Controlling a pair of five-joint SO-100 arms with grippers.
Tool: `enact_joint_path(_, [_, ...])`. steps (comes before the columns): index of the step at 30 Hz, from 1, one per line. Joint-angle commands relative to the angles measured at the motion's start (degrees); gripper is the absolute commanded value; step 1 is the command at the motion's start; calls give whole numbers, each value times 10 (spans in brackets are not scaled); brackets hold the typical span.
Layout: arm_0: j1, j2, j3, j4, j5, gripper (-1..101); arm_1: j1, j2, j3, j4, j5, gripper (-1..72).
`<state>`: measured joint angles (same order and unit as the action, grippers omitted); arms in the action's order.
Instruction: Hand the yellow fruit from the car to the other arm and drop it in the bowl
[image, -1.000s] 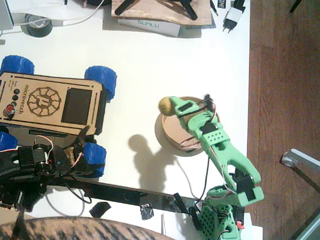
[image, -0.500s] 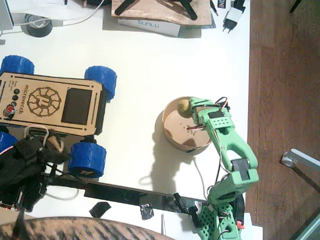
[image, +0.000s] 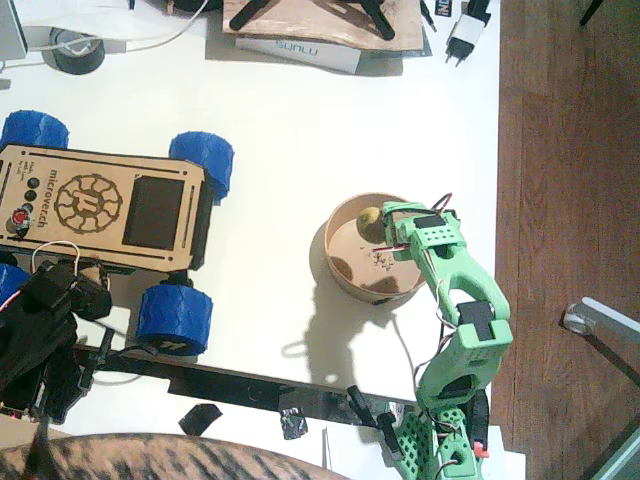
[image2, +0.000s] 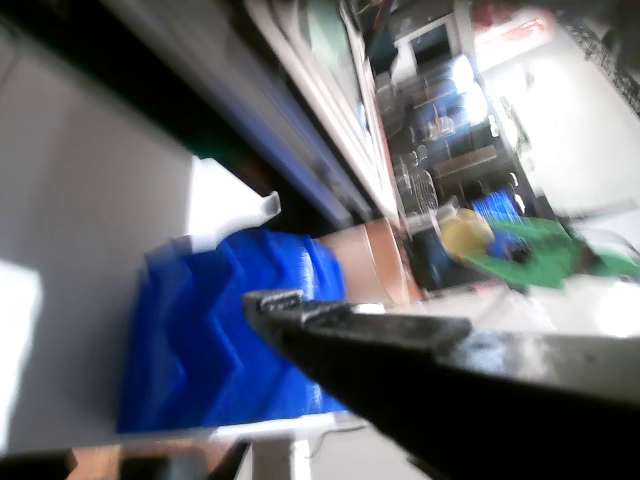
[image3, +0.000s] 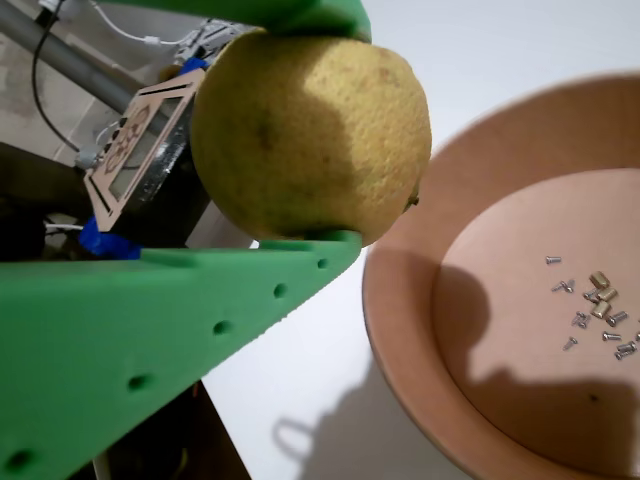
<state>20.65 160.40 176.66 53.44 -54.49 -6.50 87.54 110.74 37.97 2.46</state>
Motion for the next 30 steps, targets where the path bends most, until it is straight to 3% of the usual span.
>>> enact_joint_path(1, [-4, 33, -7, 94, 4, 1, 7, 3, -31, 2, 8, -2])
enact_joint_path(11, [-3, 56, -4, 114, 4, 1, 2, 0, -32, 14, 13, 4])
enact_joint_path(13, [-1, 69, 0, 119, 4, 1, 4, 4, -28, 16, 20, 42])
enact_joint_path(19, [-3, 162, 20, 163, 4, 1, 10, 16, -20, 16, 30, 245])
enact_joint_path(22, [-4, 327, 55, 253, 4, 0, 11, 24, -16, 17, 32, 249])
enact_joint_path(30, [-4, 333, 62, 252, 4, 0, 9, 43, 1, 18, 36, 242])
